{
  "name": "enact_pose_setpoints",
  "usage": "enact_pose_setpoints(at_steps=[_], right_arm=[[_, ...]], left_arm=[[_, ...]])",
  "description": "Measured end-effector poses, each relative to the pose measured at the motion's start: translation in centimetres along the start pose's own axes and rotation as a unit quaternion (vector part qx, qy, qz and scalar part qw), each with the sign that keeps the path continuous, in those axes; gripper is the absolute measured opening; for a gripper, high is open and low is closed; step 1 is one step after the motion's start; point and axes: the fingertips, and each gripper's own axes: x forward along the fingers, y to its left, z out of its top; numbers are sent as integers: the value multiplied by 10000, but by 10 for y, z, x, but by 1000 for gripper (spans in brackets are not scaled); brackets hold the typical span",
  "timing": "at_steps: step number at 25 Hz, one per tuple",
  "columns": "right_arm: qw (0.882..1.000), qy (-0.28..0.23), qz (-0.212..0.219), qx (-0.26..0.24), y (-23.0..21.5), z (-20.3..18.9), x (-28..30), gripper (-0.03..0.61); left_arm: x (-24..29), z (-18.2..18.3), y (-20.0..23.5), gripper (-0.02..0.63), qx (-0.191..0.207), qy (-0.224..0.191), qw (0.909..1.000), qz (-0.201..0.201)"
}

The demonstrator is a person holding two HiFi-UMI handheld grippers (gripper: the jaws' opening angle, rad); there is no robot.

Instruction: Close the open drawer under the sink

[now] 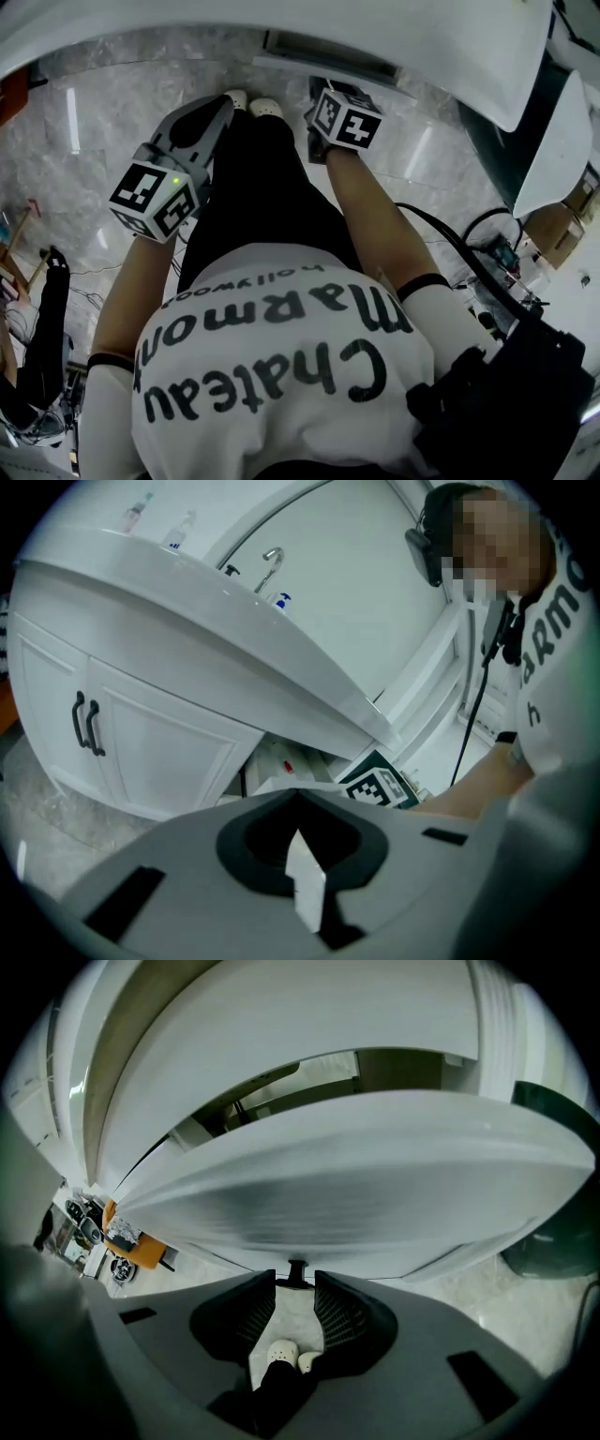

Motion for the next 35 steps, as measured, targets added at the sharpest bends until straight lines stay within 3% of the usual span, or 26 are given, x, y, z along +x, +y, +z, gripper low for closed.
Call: enact_pose_setpoints(at_steps=[12, 35], right_arm=[[9995, -141, 251, -111, -1, 26, 7, 135], [9979, -444, 442, -139, 1, 49, 20, 136]], left_arm=[[-11, 3, -12, 8, -113, -234, 9986, 467], [-5, -10, -10, 8, -166, -137, 9984, 529]])
